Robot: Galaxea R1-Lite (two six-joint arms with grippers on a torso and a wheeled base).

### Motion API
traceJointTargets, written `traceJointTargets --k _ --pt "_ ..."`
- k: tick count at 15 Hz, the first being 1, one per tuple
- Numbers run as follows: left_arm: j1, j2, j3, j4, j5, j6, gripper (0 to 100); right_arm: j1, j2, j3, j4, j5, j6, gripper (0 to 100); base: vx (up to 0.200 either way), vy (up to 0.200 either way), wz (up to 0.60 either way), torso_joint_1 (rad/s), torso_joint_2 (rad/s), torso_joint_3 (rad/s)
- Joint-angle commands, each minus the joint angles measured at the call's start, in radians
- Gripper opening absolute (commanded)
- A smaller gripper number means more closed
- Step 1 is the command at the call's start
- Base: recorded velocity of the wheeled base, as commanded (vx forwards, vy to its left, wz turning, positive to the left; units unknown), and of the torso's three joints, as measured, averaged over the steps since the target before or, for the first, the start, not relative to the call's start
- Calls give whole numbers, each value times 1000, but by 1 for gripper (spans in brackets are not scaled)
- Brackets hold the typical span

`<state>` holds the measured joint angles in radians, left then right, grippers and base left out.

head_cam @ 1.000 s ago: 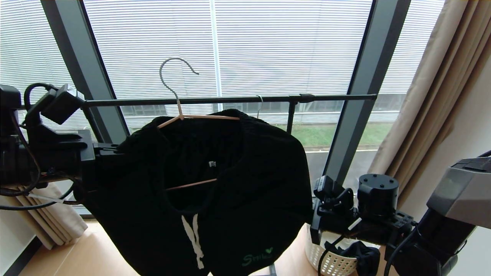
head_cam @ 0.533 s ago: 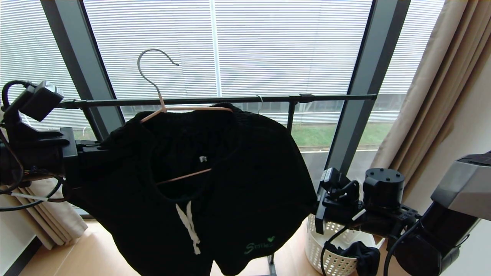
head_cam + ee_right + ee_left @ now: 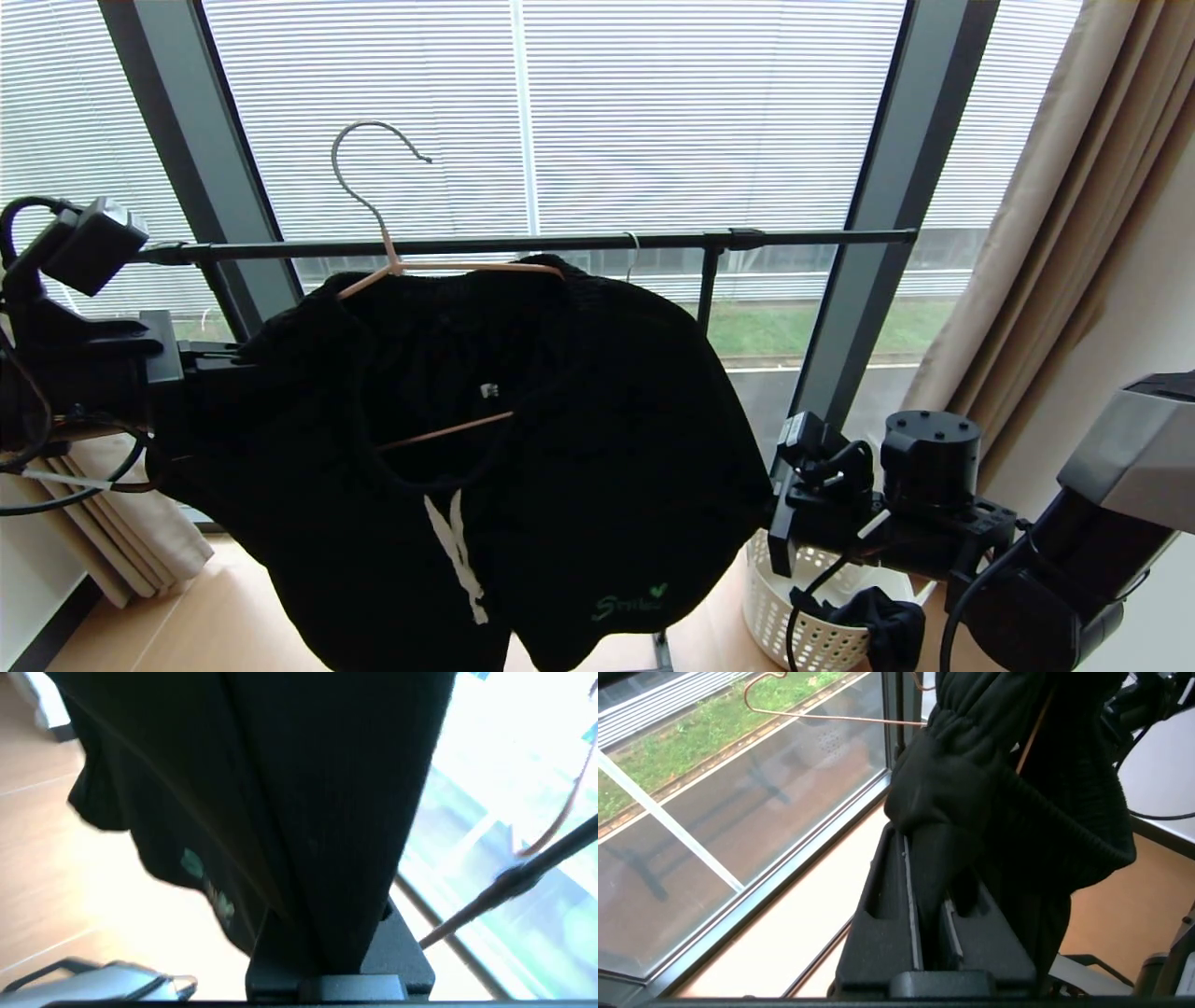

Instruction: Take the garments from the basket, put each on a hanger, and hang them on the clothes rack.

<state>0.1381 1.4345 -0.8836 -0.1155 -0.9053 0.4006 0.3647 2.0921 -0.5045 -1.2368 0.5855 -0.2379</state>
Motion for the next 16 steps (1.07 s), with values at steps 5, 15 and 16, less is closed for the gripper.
traceJointTargets --k 5,15,16 --pt "54 1 0 -1 0 0 0 2 -27 -2 16 -1 -12 100 0 0 0 0 0 0" --pt "113 41 6 -1 111 -5 0 158 -75 -186 120 -446 193 100 0 0 0 0 0 0" --pt "87 41 6 -1 152 -11 0 171 -80 -217 160 -470 232 100 0 0 0 0 0 0"
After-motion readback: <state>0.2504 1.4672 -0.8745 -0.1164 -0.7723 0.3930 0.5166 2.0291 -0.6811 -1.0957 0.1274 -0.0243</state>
